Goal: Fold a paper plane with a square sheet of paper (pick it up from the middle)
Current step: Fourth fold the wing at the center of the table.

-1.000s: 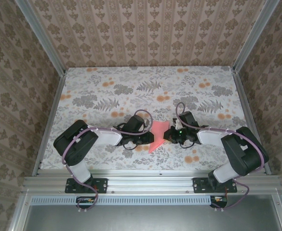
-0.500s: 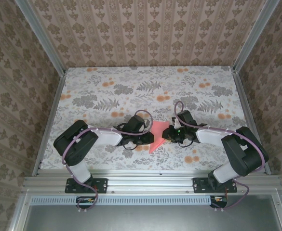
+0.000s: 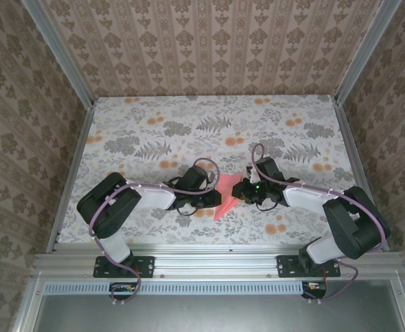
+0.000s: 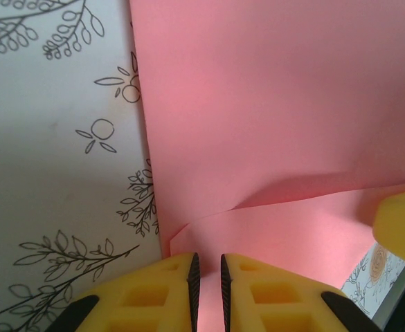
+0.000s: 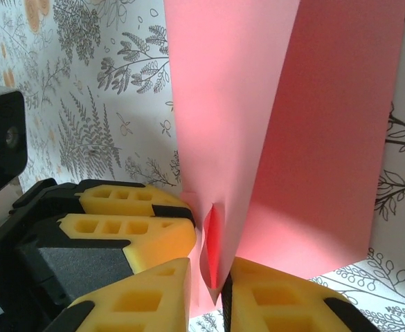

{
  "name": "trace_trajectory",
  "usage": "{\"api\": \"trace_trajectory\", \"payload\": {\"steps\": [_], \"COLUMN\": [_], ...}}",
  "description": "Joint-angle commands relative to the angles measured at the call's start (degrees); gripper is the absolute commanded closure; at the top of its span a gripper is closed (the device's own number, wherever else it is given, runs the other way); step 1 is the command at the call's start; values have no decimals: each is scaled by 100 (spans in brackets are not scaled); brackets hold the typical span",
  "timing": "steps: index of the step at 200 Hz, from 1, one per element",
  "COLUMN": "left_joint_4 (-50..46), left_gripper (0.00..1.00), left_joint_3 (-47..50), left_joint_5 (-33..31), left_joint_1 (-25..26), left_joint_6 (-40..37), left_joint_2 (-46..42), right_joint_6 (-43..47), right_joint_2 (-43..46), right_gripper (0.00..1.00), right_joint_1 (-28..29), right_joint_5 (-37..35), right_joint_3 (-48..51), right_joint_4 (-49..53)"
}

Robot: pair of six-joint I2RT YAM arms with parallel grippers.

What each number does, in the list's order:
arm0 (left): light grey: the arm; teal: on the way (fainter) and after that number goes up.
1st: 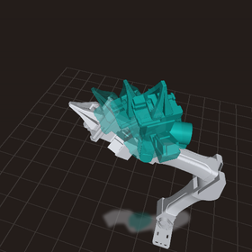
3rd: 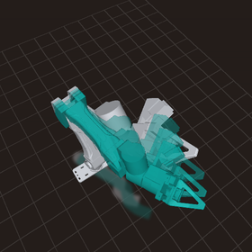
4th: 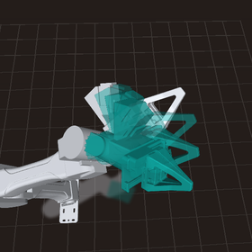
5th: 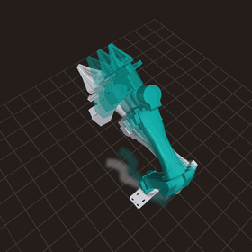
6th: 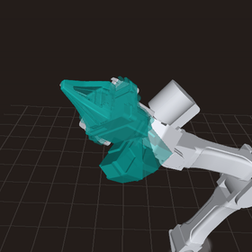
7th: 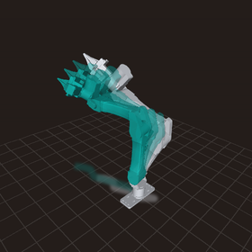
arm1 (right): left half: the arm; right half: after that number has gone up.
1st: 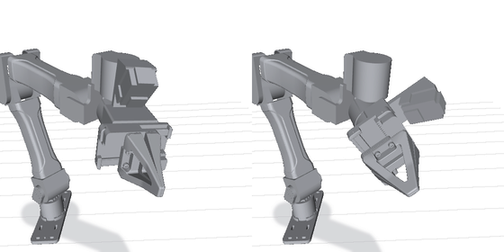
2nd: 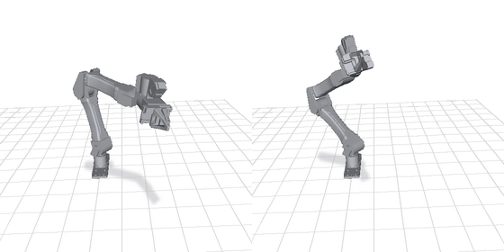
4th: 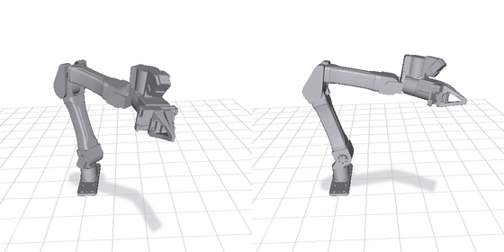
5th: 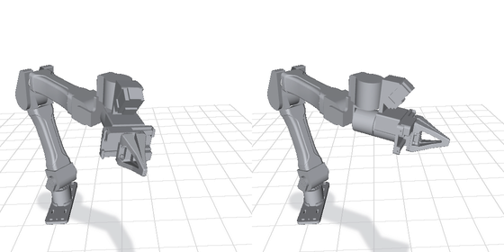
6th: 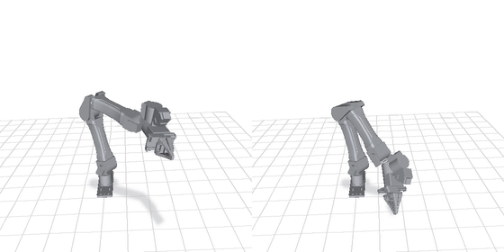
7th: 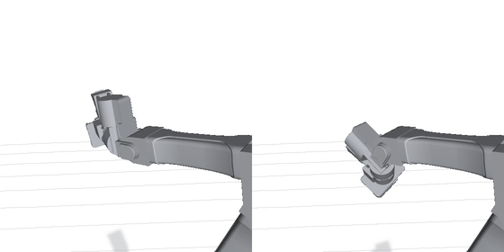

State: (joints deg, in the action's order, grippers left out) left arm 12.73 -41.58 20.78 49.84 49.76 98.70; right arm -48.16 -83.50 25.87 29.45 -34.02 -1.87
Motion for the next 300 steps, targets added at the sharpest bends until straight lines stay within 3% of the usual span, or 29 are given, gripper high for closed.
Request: {"api": "trace_trajectory", "payload": {"steps": [1, 107, 206, 300], "left_joint_4": [-425, -450, -226, 157], "left_gripper": [81, 81, 81, 87], "left_joint_3": [102, 124, 265, 467], "left_joint_5": [72, 71, 85, 355], "left_joint_1": [68, 68, 16, -228], "left_joint_6": [-63, -115, -98, -98], "left_joint_2": [-8, -30, -199, -360], "right_joint_6": [0, -19, 299, 421], "right_joint_2": [30, -569, -928, -1115], "right_gripper": [80, 91, 92, 92], "right_joint_1": [66, 164, 250, 347], "right_joint_5": [184, 346, 267, 238], "right_joint_3": [-68, -424, -735, -913], "right_joint_4": [126, -83, 248, 338]}}
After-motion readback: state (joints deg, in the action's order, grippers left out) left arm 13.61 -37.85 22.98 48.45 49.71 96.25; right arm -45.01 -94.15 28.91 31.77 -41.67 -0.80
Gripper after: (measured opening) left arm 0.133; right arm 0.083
